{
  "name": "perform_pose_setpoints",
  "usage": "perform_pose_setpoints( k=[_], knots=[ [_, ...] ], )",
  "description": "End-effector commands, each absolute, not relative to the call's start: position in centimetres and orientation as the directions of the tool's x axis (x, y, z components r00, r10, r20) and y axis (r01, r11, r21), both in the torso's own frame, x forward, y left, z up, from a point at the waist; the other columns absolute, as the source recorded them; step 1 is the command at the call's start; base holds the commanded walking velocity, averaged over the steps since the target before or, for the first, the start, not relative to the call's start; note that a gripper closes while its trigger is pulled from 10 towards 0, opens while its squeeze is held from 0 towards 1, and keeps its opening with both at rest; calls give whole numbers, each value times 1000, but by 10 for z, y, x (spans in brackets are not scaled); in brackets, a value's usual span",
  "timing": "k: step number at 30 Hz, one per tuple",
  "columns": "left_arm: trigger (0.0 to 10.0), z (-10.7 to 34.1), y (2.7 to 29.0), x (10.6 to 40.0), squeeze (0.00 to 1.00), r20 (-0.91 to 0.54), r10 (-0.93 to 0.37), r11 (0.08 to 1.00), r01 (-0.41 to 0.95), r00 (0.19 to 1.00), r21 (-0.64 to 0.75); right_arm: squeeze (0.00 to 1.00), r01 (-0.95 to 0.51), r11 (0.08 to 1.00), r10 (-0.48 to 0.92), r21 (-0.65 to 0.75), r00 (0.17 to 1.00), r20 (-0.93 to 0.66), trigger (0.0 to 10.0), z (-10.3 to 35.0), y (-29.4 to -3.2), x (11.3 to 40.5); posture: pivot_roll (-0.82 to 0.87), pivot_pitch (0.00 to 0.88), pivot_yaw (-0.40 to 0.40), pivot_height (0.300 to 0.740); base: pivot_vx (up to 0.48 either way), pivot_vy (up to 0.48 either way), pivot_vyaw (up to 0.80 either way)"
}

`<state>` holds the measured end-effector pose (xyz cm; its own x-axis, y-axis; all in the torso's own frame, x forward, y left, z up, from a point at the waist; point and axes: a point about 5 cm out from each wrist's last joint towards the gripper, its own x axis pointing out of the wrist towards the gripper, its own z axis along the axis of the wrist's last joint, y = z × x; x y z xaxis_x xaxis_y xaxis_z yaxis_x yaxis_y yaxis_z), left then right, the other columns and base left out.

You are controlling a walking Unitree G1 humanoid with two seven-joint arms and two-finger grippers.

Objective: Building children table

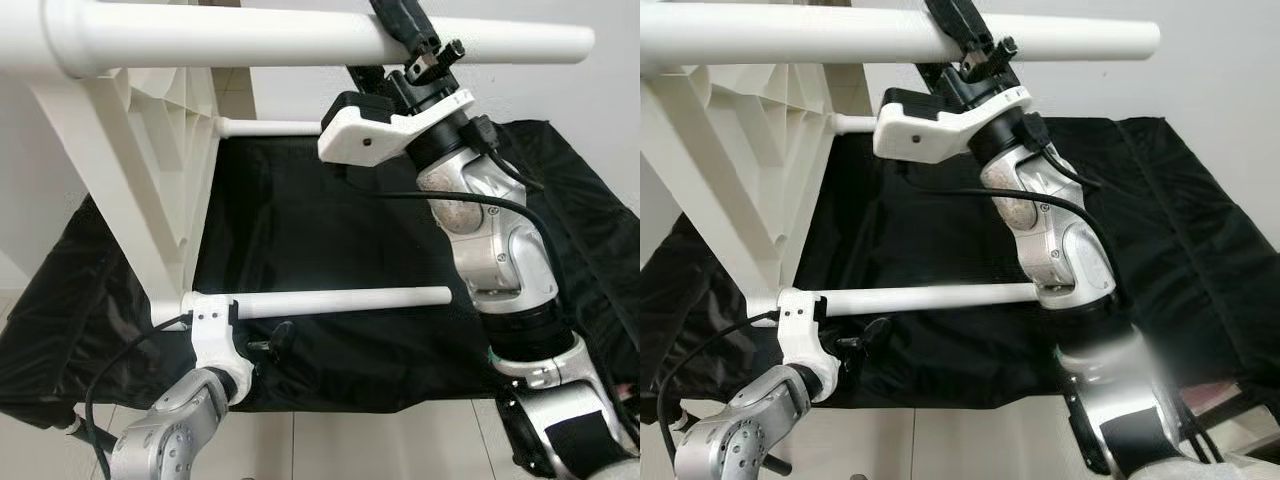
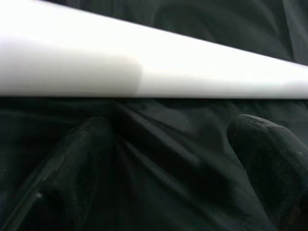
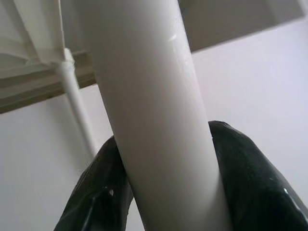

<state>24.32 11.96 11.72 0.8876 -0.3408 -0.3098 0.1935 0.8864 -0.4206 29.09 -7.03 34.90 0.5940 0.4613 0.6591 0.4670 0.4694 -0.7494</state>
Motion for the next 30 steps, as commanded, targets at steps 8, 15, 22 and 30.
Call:
perform_pose_setpoints(
  k=[8, 15, 22, 30],
  knots=[
    [10000, 114, 118, 252, 0, -361, -238, 897, 62, 901, -438, 0, 278, 792, 221, -543, 699, 680, 0, 359, -99, 286, -51, 84, 72, 740, 0, 0, 0],
    [10000, 122, 129, 260, 0, -352, -89, 865, -103, 932, -492, 0, 268, 824, 148, -500, 750, 645, 0, 361, -115, 288, -68, 79, 77, 740, 0, 0, 0],
    [10000, 148, 135, 273, 0, -237, -13, 806, -130, 971, -577, 0, 255, 840, 122, -479, 772, 624, 0, 362, -119, 289, -73, 77, 76, 740, 0, 0, 0],
    [0, 175, 123, 271, 0, -66, 4, 637, -53, 998, -769, 0, 213, 849, 138, -484, 795, 590, 0, 362, -115, 295, -70, 83, 60, 740, 0, 0, 0]
  ],
)
